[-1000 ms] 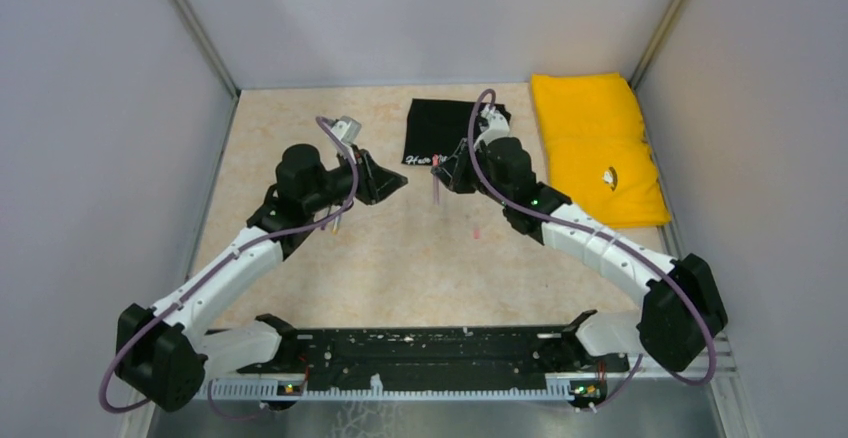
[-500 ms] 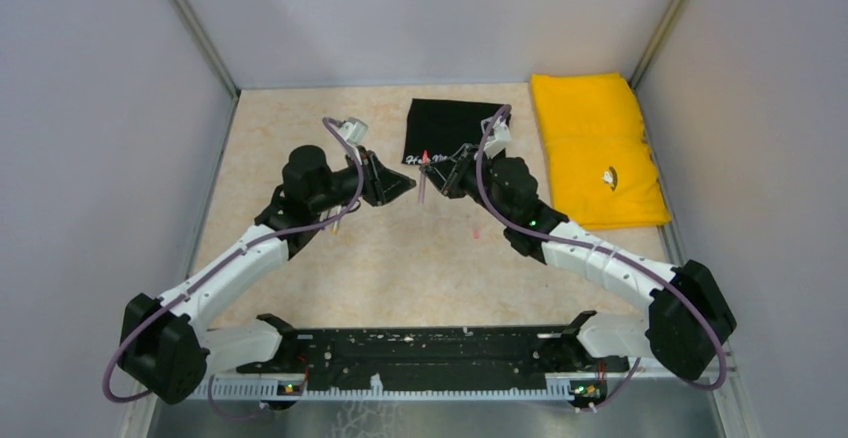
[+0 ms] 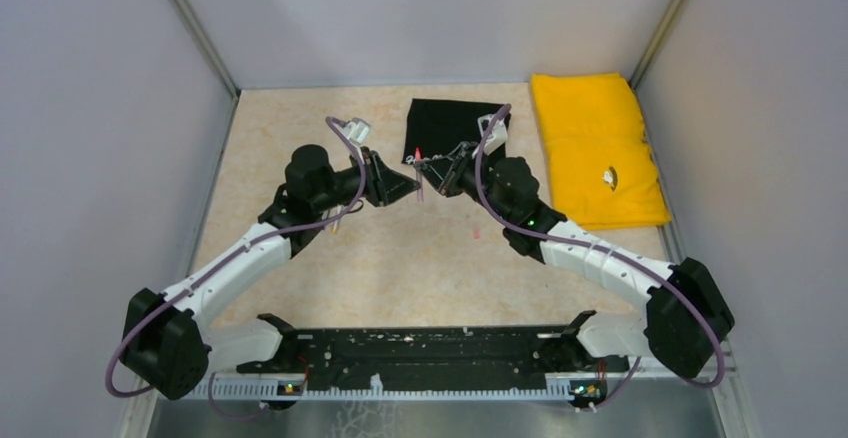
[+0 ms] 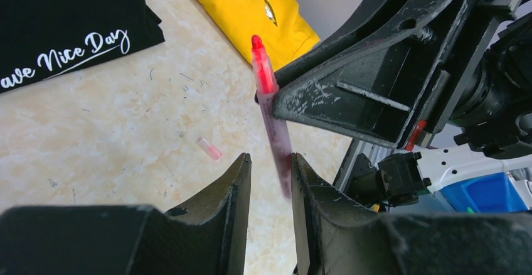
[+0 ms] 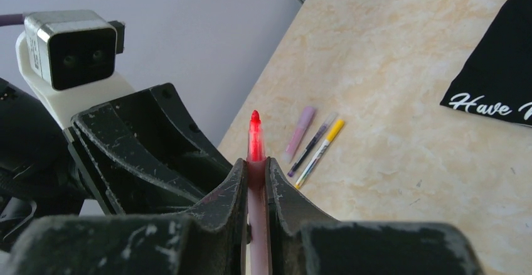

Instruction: Insert the pens into the pen caps

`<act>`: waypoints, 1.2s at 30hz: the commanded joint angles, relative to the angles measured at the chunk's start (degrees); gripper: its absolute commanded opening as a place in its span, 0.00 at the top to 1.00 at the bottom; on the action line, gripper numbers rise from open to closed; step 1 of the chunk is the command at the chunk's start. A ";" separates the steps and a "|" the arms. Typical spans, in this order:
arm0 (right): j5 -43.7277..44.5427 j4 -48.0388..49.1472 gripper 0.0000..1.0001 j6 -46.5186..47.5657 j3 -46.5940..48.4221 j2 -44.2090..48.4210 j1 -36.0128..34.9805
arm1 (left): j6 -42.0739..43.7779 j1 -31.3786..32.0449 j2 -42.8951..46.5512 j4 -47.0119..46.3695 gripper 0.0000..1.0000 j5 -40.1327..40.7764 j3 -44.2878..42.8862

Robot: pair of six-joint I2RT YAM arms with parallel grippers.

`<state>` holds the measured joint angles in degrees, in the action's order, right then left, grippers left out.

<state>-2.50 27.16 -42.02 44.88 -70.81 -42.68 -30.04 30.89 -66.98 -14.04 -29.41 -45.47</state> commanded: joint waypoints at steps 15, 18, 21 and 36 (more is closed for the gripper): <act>-6.36 6.24 1.00 -0.26 1.44 -1.18 -0.74 | -1.38 0.39 -1.04 -3.44 0.72 -1.19 -0.54; -6.59 7.03 1.00 -0.43 0.88 -0.90 -0.71 | -1.39 0.39 -1.07 -3.46 0.75 -1.20 -0.67; -6.73 7.41 1.00 -0.56 0.44 -0.49 -0.71 | -1.46 0.37 -1.13 -3.45 0.80 -1.17 -0.61; -3.61 -1.87 0.80 5.66 1.85 3.14 -0.74 | 6.34 0.24 -1.32 7.28 1.00 4.42 -4.88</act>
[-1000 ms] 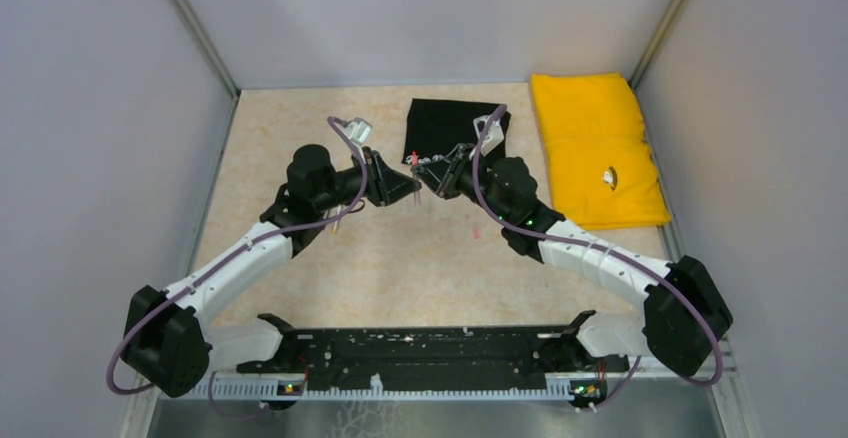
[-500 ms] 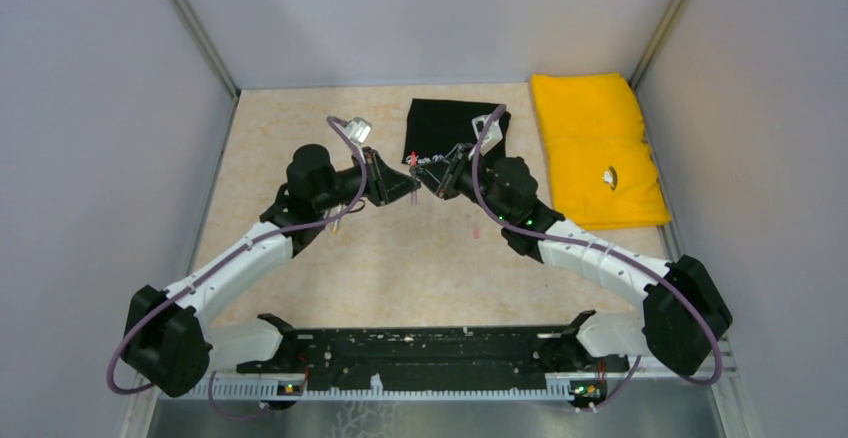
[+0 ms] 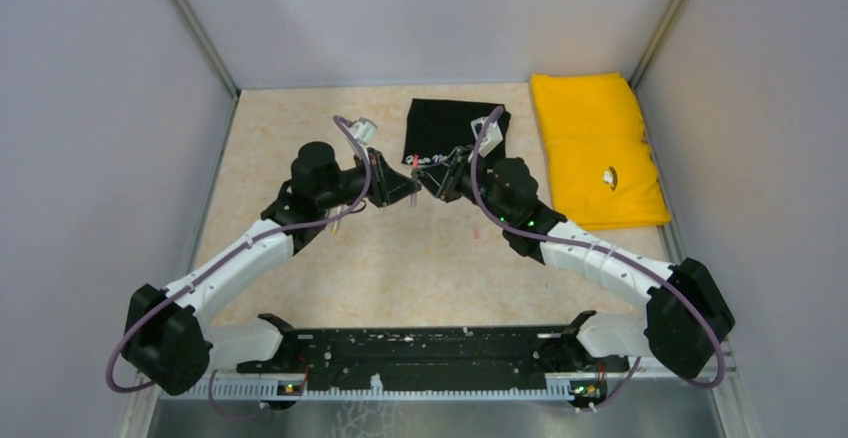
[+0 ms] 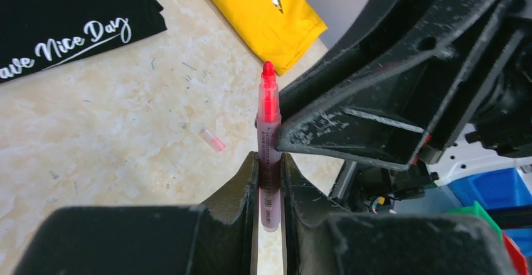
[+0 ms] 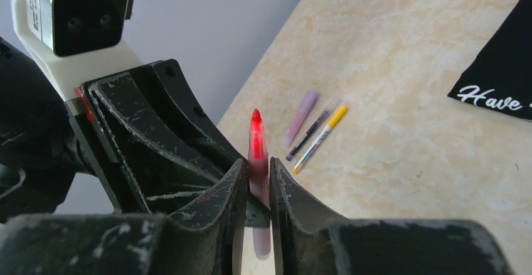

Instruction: Insert the pens into the pen caps

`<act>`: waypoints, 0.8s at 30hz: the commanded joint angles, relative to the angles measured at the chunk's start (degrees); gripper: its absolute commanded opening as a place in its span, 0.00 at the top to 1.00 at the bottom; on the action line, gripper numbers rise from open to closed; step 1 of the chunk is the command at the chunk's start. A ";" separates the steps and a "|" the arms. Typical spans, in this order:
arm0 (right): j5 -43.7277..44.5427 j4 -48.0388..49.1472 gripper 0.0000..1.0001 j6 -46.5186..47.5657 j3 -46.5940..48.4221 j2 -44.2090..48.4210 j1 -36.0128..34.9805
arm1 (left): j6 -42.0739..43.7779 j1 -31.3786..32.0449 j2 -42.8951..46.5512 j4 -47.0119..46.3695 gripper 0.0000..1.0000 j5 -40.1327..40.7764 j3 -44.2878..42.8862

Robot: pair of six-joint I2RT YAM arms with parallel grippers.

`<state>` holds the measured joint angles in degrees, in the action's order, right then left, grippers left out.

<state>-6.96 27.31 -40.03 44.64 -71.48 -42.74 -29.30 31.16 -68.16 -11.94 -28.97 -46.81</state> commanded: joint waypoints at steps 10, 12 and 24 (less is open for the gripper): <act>15.48 -26.29 0.64 11.23 5.43 8.87 -0.60 | 15.69 -0.54 0.82 18.02 1.00 14.40 -7.86; 20.03 -34.23 0.62 12.14 6.35 8.57 -0.22 | 16.59 -0.77 1.82 19.34 1.00 17.83 -7.49; 14.90 -52.23 0.57 15.47 8.65 -2.31 9.95 | 14.62 -11.50 9.41 19.74 1.00 18.91 -4.48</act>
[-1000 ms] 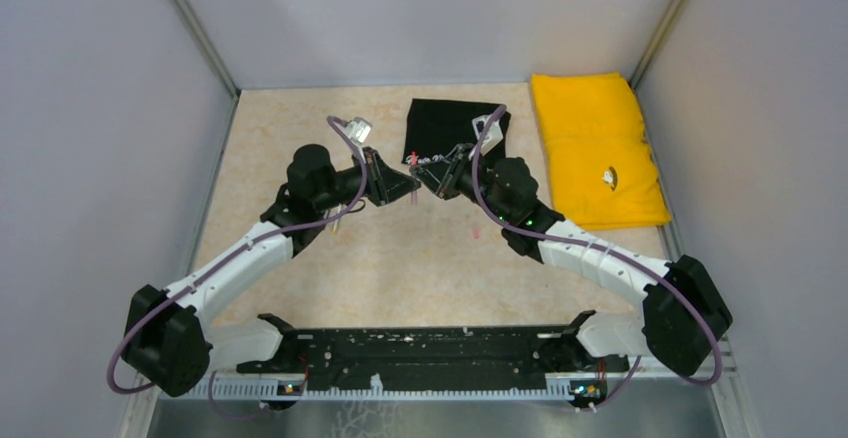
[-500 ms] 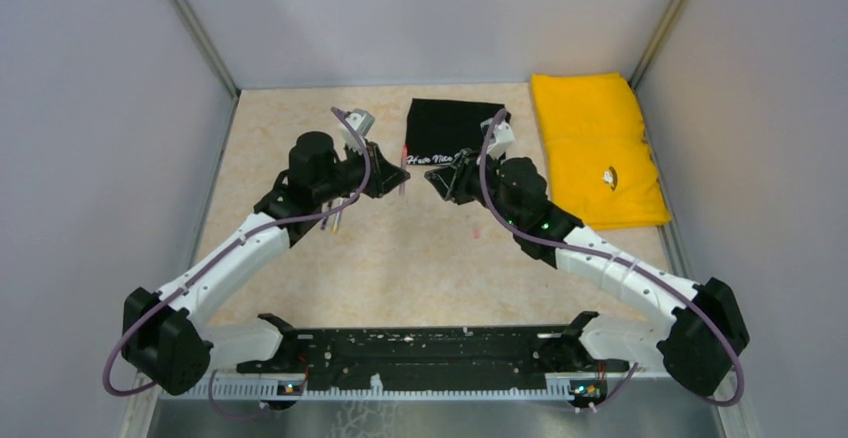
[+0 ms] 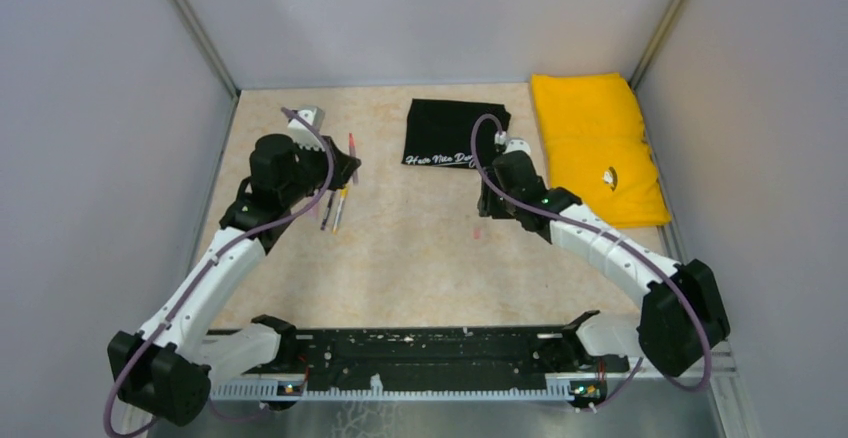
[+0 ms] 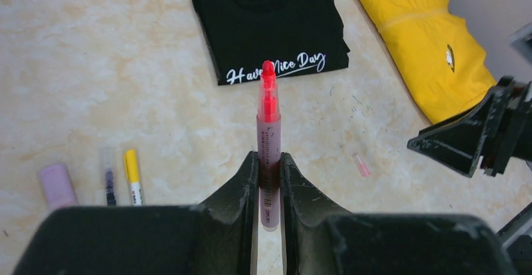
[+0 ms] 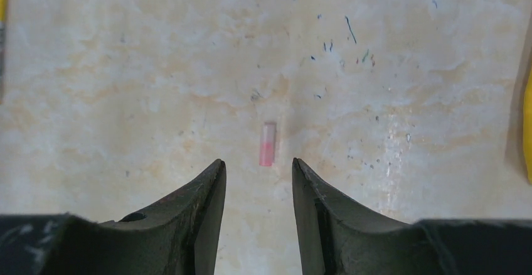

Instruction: Insert the pens into the pen caps

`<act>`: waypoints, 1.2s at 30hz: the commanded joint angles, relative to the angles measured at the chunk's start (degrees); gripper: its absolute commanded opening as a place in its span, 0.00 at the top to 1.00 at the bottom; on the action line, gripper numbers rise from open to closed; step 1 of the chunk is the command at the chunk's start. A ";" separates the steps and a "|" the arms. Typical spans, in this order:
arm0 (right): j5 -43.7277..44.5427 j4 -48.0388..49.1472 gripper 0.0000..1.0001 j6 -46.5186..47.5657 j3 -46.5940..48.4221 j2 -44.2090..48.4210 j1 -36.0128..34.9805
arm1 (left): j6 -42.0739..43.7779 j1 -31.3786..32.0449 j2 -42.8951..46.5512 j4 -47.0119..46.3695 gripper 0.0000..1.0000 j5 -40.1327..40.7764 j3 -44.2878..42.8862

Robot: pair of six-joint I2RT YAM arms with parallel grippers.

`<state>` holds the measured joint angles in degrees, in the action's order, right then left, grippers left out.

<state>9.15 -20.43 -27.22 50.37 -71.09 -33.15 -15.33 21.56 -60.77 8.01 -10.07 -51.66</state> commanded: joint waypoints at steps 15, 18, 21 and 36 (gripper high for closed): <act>-8.73 -3.44 0.57 4.09 7.37 -16.60 0.75 | -0.69 -5.92 6.05 -0.64 1.00 -2.76 3.99; -7.97 -4.30 0.56 4.15 7.91 -18.13 0.74 | 0.65 -5.92 6.39 -1.76 1.00 -4.96 5.44; -6.08 -6.18 0.56 3.91 8.69 -19.99 0.78 | 0.52 -5.94 6.07 -1.87 1.00 -5.83 6.51; -4.43 -7.49 0.58 4.66 13.43 -26.78 0.72 | 0.57 -5.92 8.06 -4.52 1.00 -6.16 10.54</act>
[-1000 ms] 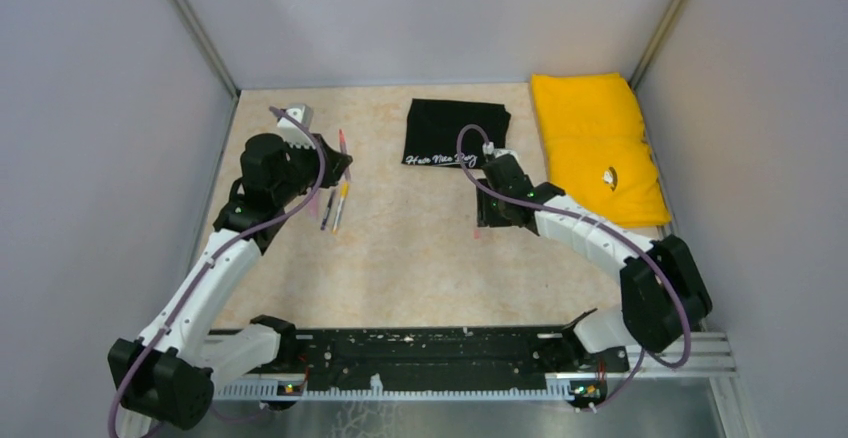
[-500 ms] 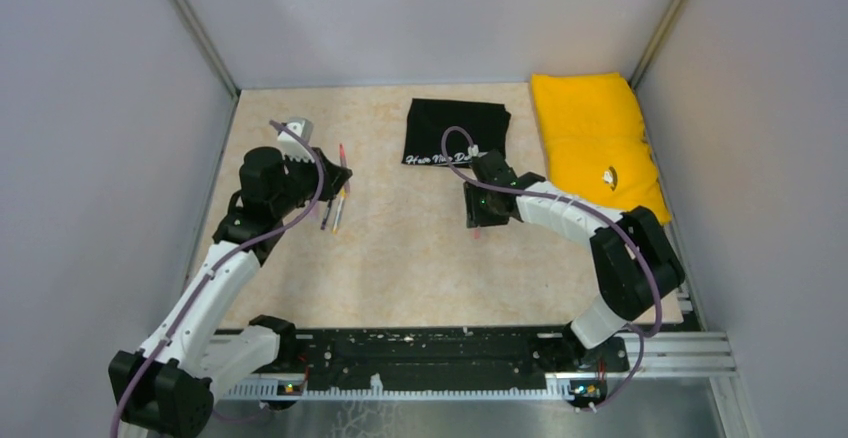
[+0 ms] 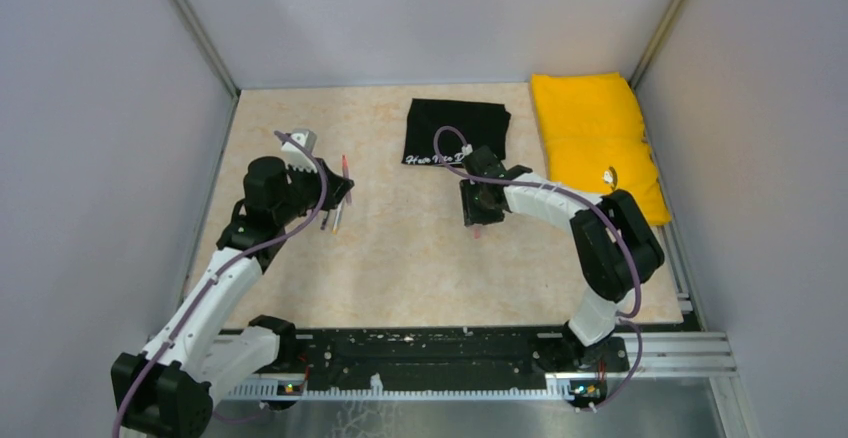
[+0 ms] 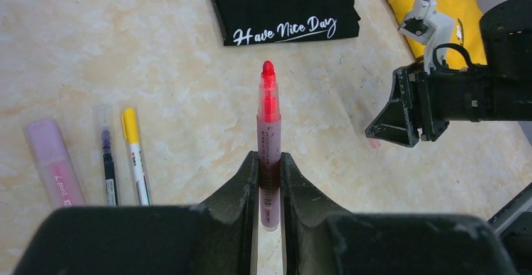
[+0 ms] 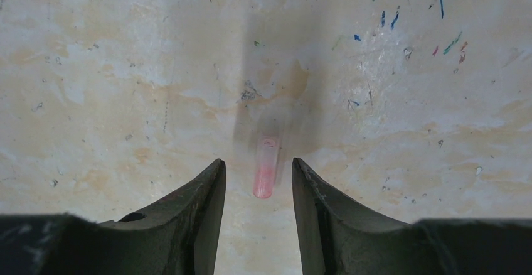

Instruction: Insert the pens into the pen caps

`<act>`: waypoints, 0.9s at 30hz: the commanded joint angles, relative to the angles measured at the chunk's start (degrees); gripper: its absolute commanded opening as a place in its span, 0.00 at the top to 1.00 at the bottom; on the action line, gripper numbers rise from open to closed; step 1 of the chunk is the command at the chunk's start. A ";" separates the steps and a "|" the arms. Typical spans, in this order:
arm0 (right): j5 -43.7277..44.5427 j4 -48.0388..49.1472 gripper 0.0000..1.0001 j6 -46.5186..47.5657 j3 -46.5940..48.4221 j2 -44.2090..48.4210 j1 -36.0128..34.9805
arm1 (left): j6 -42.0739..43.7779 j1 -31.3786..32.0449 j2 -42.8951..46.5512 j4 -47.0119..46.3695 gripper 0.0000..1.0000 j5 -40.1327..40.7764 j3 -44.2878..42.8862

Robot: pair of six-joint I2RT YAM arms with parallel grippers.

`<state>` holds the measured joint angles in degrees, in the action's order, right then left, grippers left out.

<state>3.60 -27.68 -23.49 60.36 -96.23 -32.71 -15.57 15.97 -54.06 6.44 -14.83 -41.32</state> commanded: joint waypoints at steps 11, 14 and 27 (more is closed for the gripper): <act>3.24 -2.31 0.63 1.68 5.81 -4.82 0.19 | 1.12 -0.34 0.54 -2.96 1.00 -1.70 -0.13; 2.84 -2.41 0.67 1.81 6.28 -6.05 -0.17 | 1.16 -0.33 0.09 -2.97 1.00 -1.75 -0.25; 2.97 -4.80 0.69 2.34 6.08 -7.08 -1.25 | 1.20 -0.32 -0.60 -2.93 1.00 -2.22 -0.57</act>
<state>6.22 -30.74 -21.96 65.06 -102.94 -33.28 -15.31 15.97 -54.59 5.13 -15.92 -41.30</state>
